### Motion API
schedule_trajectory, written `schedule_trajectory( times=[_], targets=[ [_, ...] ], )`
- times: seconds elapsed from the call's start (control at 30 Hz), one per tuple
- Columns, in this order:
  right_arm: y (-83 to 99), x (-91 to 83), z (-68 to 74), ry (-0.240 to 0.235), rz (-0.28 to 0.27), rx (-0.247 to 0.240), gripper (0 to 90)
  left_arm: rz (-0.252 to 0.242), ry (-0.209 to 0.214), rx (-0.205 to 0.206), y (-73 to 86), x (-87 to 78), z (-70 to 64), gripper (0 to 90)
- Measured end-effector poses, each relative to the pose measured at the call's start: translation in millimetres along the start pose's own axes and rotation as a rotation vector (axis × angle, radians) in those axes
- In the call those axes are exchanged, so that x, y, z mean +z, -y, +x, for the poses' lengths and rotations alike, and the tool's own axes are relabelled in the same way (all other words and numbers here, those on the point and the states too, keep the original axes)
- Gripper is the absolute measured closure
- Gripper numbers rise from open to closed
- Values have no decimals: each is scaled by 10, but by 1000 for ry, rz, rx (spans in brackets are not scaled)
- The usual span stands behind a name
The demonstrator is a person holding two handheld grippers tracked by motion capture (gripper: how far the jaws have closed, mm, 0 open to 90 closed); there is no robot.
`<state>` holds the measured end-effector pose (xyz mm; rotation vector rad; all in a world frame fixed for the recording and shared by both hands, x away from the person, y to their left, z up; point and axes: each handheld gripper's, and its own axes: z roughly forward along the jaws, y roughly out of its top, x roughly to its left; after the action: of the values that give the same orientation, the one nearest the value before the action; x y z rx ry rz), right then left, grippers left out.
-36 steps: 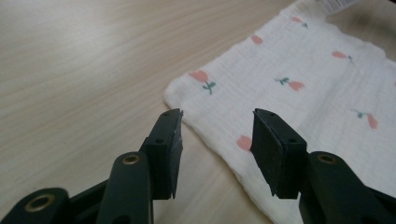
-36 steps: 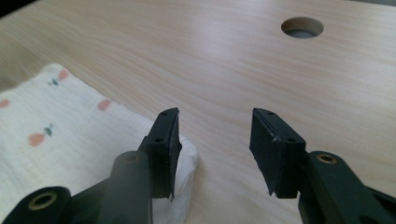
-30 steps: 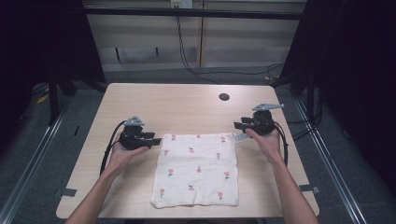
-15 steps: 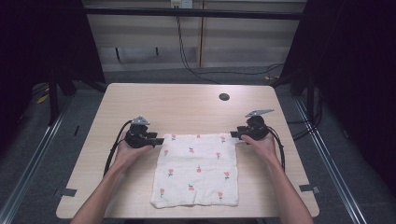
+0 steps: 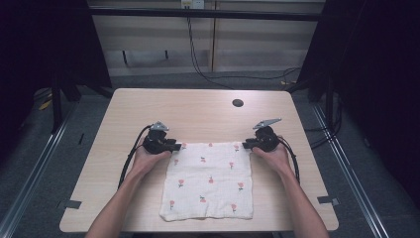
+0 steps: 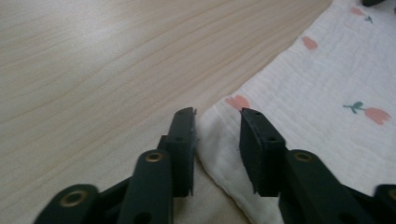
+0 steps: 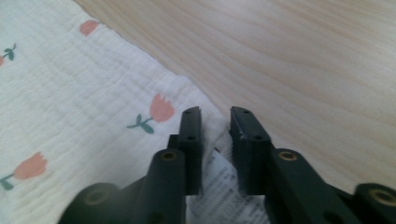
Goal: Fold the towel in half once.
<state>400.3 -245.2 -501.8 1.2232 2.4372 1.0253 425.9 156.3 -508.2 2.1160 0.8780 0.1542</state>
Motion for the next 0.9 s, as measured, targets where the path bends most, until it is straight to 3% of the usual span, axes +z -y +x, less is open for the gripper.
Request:
schedule_trajectory(
  times=[0.03, 0.13, 0.2, 0.23, 0.3, 0.37, 0.5, 0.6, 0.73, 0.9],
  targets=[
    [3, -3, -1, -15, 2, 3, 797, -11, 28, -26, 5, 18, 6, 700],
    [-7, -14, 26, -39, 29, -9, 851, 12, 29, 14, -7, 25, -51, 823],
    [-20, -15, 55, -42, 30, -12, 859, 13, 33, -4, -3, 13, -45, 856],
    [-23, -18, 56, -45, 24, -5, 860, -8, 78, -42, 0, -16, -8, 858],
    [-37, -57, 33, -58, -7, 10, 861, -38, 66, -63, -7, -78, 10, 863],
    [-61, -148, -8, -97, -70, 47, 862, -36, 52, -35, -37, -158, -1, 866],
    [-121, -281, -33, -91, -104, 47, 863, -83, 72, -12, -97, -336, -28, 867],
    [-166, -377, -35, -102, -149, 49, 863, -83, 73, 16, -118, -438, -55, 867],
    [-217, -474, -22, -104, -185, 40, 863, -131, 120, 24, -123, -544, -71, 867],
    [-264, -569, -7, -106, -210, 34, 863, -141, 123, 30, -169, -595, -94, 867]
  ],
)
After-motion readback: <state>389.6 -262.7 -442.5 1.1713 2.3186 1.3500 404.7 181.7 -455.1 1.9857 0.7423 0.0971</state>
